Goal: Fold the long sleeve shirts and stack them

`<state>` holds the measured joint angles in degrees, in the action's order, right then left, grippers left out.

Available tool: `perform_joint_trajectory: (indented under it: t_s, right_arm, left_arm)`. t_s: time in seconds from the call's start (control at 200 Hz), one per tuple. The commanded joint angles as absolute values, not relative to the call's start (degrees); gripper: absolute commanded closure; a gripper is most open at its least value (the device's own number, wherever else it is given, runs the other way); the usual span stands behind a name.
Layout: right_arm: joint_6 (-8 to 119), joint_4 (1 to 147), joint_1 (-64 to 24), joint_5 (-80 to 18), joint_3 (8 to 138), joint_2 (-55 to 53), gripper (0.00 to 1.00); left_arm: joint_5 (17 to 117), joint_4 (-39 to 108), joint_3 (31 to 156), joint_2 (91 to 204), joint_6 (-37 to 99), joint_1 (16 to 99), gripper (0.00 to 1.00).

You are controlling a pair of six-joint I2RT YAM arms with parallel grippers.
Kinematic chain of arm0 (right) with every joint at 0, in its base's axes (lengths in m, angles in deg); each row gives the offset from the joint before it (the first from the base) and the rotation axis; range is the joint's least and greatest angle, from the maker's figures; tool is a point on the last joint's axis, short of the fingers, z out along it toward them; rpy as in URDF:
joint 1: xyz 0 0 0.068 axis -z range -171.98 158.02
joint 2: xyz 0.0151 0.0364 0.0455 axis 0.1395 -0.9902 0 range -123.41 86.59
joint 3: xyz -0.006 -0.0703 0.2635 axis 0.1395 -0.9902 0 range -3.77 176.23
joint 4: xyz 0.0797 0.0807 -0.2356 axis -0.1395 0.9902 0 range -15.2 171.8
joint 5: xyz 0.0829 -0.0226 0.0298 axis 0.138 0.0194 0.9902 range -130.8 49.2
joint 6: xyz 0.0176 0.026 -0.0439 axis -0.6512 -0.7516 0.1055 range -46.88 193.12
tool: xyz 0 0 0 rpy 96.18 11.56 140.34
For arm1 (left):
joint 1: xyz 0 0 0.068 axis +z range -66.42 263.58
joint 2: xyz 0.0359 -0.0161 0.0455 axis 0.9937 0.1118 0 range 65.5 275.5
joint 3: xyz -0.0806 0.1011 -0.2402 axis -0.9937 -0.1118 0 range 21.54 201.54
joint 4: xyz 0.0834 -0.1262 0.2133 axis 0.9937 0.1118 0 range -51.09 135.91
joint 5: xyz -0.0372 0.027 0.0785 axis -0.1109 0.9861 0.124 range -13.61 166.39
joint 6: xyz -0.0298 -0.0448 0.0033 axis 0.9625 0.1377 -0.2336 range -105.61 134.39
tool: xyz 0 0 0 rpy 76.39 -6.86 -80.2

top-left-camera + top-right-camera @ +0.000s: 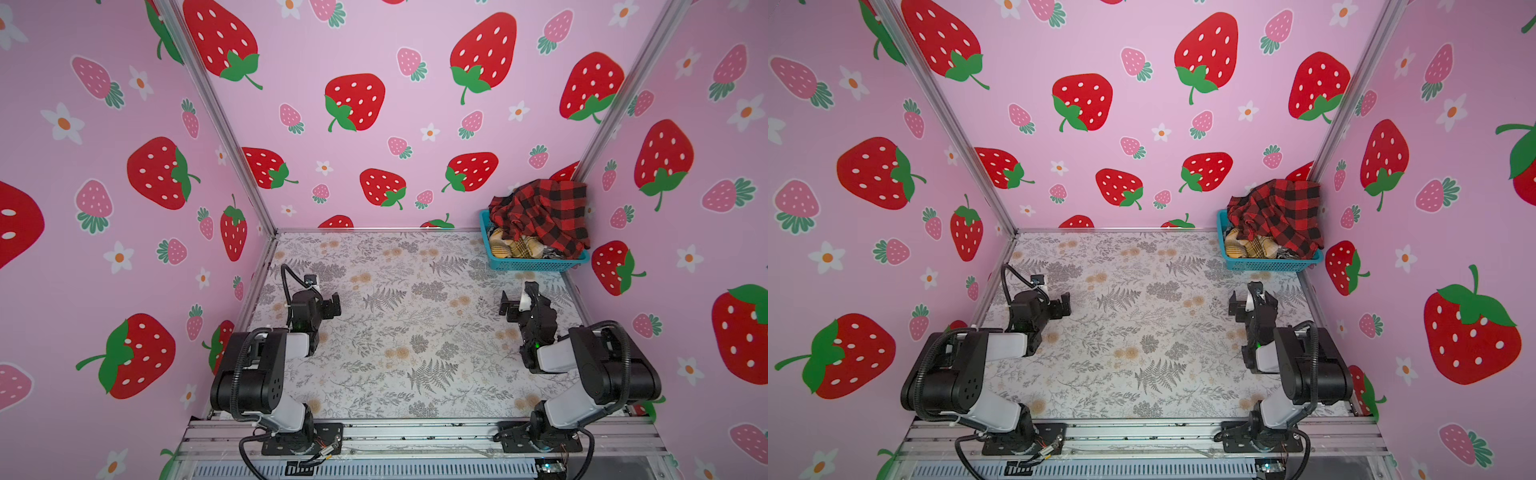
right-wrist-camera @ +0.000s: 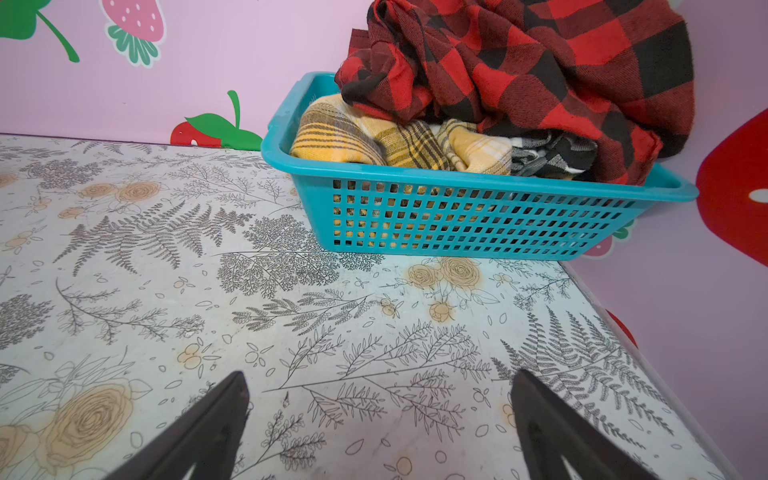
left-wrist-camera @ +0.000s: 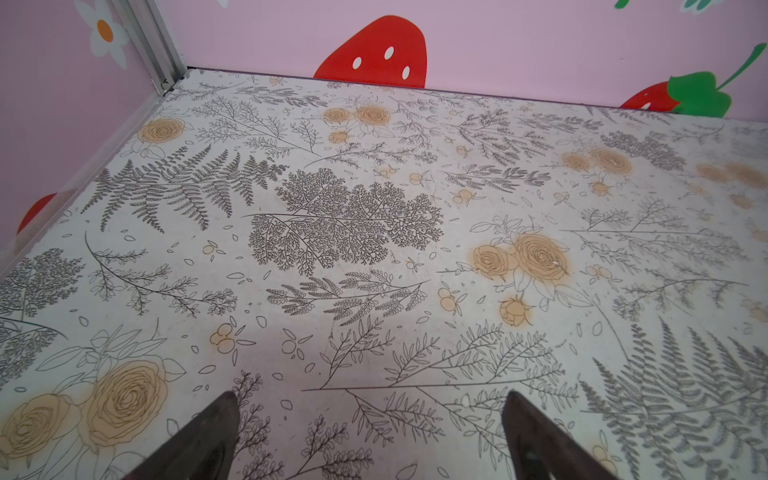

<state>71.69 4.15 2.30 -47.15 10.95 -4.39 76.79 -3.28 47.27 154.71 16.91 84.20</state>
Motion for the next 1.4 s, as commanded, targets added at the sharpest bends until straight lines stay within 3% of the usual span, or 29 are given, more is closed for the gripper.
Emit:
perform_joint_trajectory:
  t_s: [0.0, 0.68, 0.735, 0.765, 0.84, 0.9, 0.98, 1.035, 1.065, 1.135, 1.21, 1.396]
  right_arm:
    - [71.97, 3.06, 2.49, -47.04, 11.52, -3.59, 0.00]
    - [71.96, 3.03, 2.46, -47.04, 11.43, -3.49, 0.00]
    - [71.53, 1.96, 2.47, -48.26, 11.68, -2.47, 0.00]
    - [71.13, 7.97, 1.65, -51.49, 14.17, 1.48, 0.00]
    - [63.73, 42.47, 0.20, -60.25, 29.97, 11.76, 0.00]
    - [56.28, 61.36, 0.28, -60.41, 42.14, 15.94, 0.00]
    - [47.06, 62.04, 1.14, -64.82, 44.00, 17.57, 0.00]
    - [43.20, 63.23, 5.50, -56.03, 47.55, 16.43, 0.00]
    - [42.72, 67.51, 6.43, -55.99, 52.99, 13.38, 0.00]
    - [44.90, 78.79, 6.26, -56.63, 65.69, 4.14, 0.01]
    - [48.85, 87.22, 5.88, -53.48, 77.85, -4.70, 0.11]
    - [52.94, 92.50, 5.68, -49.95, 91.71, -18.67, 0.14]
  left_arm:
    - [77.00, -4.39, 47.93, 154.28, 15.75, 84.17, 0.01]
    - [76.83, -4.09, 47.95, 154.11, 15.71, 84.28, 0.01]
    - [80.37, 0.11, 50.37, 152.44, 16.68, 83.98, 0.01]
    - [84.19, 10.69, 55.44, 149.95, 17.35, 83.46, 0.01]
    - [93.49, 31.60, 68.32, 145.15, 22.68, 82.33, 0.01]
    - [89.79, 41.87, 76.02, 141.37, 29.26, 82.33, 0.01]
    - [84.57, 52.87, 84.36, 138.51, 38.44, 80.07, 0.01]
    - [81.74, 58.31, 88.02, 138.03, 42.93, 76.72, 0.00]
    - [80.53, 60.05, 89.19, 138.09, 44.04, 74.31, 0.01]
    - [80.04, 63.14, 90.81, 138.50, 44.25, 67.66, 0.02]
    - [79.55, 63.96, 90.82, 138.75, 43.16, 61.65, 0.02]
    - [78.37, 62.78, 89.00, 140.56, 42.06, 55.84, 0.02]
